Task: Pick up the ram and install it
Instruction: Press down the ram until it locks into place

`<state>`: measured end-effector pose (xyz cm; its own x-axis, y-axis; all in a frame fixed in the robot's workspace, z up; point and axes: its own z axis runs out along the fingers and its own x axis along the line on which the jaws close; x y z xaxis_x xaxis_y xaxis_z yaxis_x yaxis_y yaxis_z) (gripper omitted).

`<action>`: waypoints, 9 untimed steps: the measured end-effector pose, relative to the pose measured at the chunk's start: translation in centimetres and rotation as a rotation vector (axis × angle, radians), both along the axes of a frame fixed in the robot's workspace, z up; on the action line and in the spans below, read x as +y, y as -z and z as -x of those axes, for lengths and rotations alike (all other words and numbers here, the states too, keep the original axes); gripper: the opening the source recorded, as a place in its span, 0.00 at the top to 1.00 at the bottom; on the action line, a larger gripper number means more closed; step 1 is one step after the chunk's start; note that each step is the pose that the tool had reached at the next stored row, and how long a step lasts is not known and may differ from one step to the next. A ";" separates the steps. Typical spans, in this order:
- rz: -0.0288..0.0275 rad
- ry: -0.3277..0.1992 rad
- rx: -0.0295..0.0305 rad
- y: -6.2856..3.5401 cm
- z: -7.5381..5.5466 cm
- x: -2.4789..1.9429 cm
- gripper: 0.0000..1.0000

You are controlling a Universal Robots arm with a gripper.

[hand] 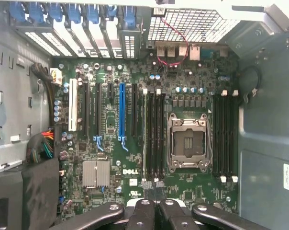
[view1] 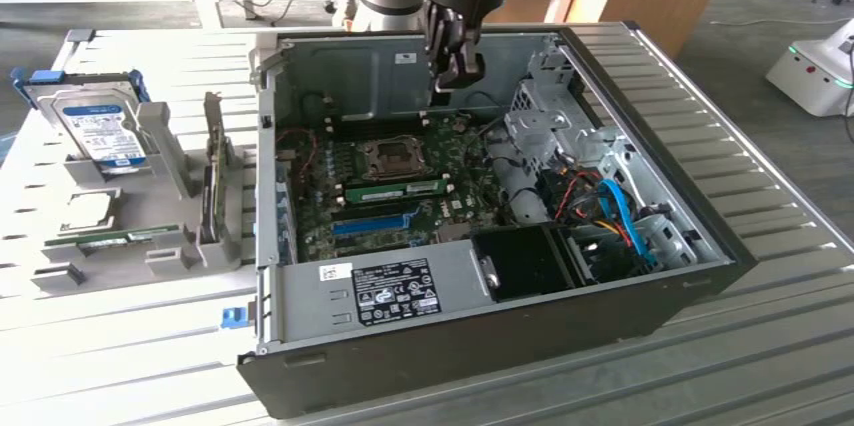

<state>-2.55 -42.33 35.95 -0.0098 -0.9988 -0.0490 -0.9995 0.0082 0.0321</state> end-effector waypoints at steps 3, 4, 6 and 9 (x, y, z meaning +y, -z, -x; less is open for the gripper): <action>0.0000 0.000 0.0000 0.00 -0.4 0.00 0.89; 0.0000 0.000 0.0000 0.00 -0.5 0.00 0.89; 0.0000 0.000 0.0000 0.00 -0.8 0.00 0.89; 0.0000 0.000 0.0000 0.00 -1.1 0.00 0.89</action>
